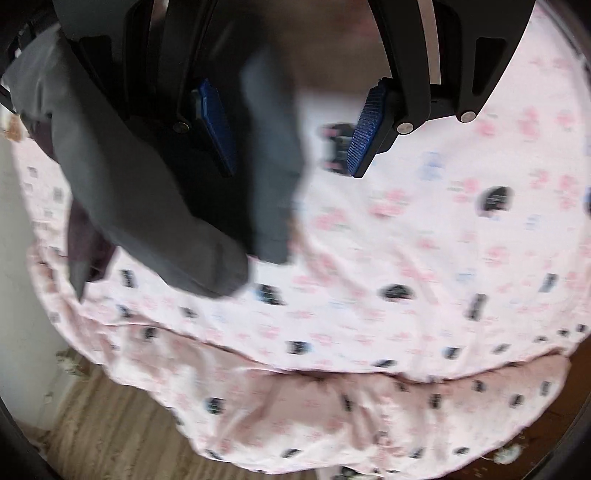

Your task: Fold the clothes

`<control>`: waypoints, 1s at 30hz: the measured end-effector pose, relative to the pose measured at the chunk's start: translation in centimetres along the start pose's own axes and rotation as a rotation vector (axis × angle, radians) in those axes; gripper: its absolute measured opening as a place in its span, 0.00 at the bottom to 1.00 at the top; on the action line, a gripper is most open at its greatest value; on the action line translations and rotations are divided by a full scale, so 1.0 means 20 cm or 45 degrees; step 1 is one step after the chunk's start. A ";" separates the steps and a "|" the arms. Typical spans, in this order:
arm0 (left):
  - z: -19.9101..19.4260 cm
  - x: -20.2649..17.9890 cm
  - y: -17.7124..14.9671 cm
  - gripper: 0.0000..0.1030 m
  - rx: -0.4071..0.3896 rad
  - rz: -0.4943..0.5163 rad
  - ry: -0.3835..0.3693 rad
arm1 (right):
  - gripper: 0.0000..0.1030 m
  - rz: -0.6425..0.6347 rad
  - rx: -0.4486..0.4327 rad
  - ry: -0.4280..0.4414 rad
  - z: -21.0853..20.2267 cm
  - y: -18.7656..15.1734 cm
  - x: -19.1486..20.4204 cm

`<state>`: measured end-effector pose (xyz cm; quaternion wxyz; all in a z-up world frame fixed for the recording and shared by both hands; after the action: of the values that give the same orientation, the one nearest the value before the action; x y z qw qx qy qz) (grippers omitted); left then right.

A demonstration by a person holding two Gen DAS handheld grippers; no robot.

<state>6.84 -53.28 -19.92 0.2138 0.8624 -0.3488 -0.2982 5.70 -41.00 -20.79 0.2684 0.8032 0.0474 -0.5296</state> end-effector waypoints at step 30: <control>0.17 -0.05 -0.12 0.58 0.151 0.062 -0.262 | 0.33 0.170 -0.159 0.283 -0.11 -0.03 -0.04</control>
<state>5.11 -51.49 -23.50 0.1329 0.8296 -0.4068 -0.3586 6.94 -39.37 -19.69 0.3457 0.8400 0.0564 -0.4145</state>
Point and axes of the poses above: each gripper's, at about its wrist camera, not at the fingertips, and z roughly the way its jaws point, x to its left, y to its top, the point moved 7 cm from there along z, roughly the way its jaws point, and after that the axes turned 15 degrees about -y, right-handed, at the moved point
